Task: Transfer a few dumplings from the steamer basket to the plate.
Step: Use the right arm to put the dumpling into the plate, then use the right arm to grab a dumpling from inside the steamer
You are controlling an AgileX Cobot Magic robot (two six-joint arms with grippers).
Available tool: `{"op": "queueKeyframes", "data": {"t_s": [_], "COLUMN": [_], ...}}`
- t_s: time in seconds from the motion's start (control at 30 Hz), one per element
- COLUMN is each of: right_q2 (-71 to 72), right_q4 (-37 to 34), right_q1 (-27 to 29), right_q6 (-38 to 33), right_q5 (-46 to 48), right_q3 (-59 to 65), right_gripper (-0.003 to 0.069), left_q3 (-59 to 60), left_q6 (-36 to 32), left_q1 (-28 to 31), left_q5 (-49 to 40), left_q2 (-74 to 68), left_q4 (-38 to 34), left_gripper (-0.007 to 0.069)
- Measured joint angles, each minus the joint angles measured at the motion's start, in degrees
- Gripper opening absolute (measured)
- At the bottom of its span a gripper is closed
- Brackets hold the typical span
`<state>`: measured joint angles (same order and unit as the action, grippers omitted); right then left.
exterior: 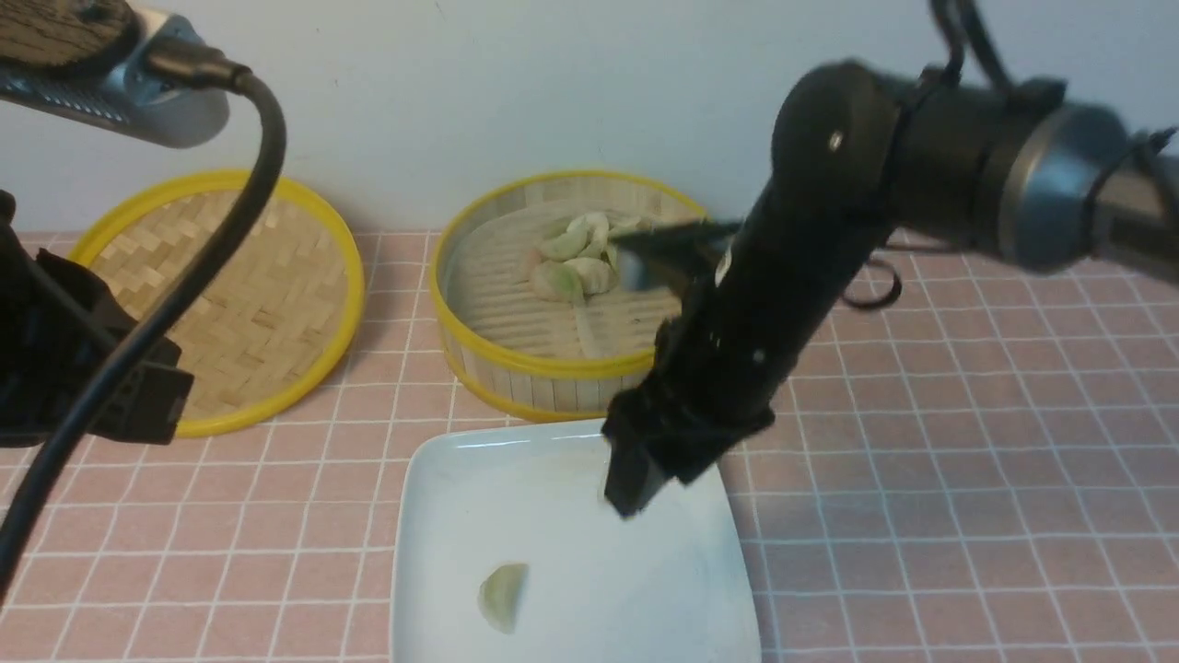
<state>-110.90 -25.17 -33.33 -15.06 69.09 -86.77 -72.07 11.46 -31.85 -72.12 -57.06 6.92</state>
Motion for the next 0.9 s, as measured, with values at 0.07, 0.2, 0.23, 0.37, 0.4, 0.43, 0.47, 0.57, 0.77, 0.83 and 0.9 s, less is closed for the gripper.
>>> {"op": "queueKeyframes", "data": {"t_s": [0.07, 0.2, 0.23, 0.37, 0.4, 0.43, 0.47, 0.57, 0.77, 0.83, 0.9], "right_q2": [-0.85, -2.06, -2.12, -2.17, -2.17, -2.17, -2.17, -2.17, -2.61, -3.57, -5.74], "right_q4": [0.07, -1.35, -2.10, -3.67, -3.67, -3.51, -3.24, -1.33, 6.01, 8.35, 9.85], "right_q1": [-1.10, -1.37, -1.37, -1.37, -1.37, -1.25, -1.00, 0.15, 4.63, 6.33, 8.15], "right_q6": [-0.05, 0.02, 0.02, 0.02, 0.02, 0.13, 0.20, 0.68, 2.76, 2.87, 1.72], "right_q5": [-3.56, -7.73, -8.43, -9.54, -9.54, -9.48, -9.42, -9.43, -11.37, -13.78, -16.72], "right_q3": [2.34, 2.86, 2.81, 2.63, 2.49, 1.89, 1.01, -2.84, -14.21, -17.89, -21.88], "right_gripper": [0.0429, 0.0429, 0.0429, 0.0447, 0.0464, 0.0498, 0.0528, 0.0579, 0.0589, 0.0576, 0.0557], "left_q3": [0.00, 0.00, 0.00, 0.00, 0.00, 0.00, 0.00, 0.00, 0.00, 0.00, 0.00], "left_q6": [0.00, 0.00, 0.00, 0.00, 0.00, 0.00, 0.00, 0.00, 0.00, 0.00, 0.00], "left_q1": [0.00, 0.00, 0.00, 0.00, 0.00, 0.00, 0.00, 0.00, 0.00, 0.00, 0.00], "left_q5": [0.00, 0.00, 0.00, 0.00, 0.00, 0.00, 0.00, 0.00, 0.00, 0.00, 0.00], "left_q2": [0.00, 0.00, 0.00, 0.00, 0.00, 0.00, 0.00, 0.00, 0.00, 0.00, 0.00], "left_q4": [0.00, 0.00, 0.00, 0.00, 0.00, 0.06, 0.06, 0.11, 0.11, 0.11, 0.11], "left_gripper": [-0.0006, -0.0006, -0.0006, -0.0006, -0.0006, -0.0006, -0.0006, -0.0006, -0.0006, -0.0006, -0.0006]}}
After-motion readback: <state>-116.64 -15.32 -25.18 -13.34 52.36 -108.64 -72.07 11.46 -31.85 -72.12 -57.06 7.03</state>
